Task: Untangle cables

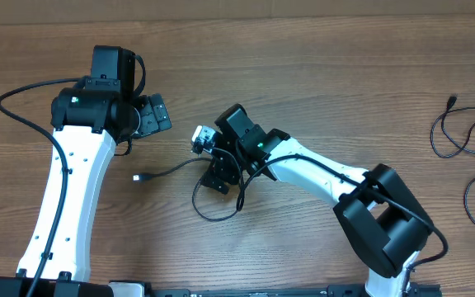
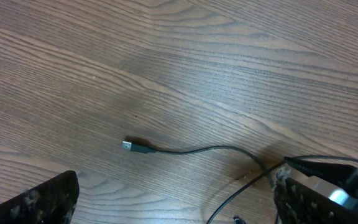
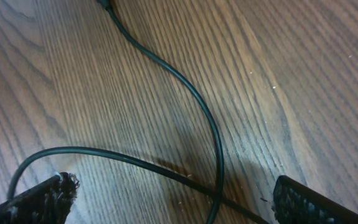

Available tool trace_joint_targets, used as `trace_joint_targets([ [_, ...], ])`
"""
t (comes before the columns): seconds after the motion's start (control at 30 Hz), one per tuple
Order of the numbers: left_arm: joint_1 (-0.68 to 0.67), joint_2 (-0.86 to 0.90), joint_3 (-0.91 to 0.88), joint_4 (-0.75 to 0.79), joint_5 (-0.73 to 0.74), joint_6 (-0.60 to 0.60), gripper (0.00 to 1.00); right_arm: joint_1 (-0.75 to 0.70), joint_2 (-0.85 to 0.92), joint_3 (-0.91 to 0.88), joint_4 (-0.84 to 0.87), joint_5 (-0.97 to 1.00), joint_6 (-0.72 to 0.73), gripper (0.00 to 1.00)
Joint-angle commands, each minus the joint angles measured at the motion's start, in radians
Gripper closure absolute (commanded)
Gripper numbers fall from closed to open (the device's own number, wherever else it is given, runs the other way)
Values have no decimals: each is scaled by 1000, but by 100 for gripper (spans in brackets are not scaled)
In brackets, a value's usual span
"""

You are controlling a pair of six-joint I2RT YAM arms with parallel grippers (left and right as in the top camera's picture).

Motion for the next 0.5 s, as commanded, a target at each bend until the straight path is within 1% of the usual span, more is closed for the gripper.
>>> trace_joint_targets([
  [0.0,3,3,10,4,4,23,0,-1,57,-5,1,0,-24,0],
  [0.23,3,3,10,4,4,23,0,-1,134,-5,13,3,-50,1],
  [0.3,3,3,10,4,4,23,0,-1,136,-5,8,3,-50,7],
  [0.33,3,3,10,4,4,22,0,-1,136,-5,8,3,-50,17],
  [0.37,3,3,10,4,4,22,1,-1,136,-5,9,3,-50,24],
  [0.47,4,3,10,4,4,22,0,-1,136,-5,2,23,-50,58],
])
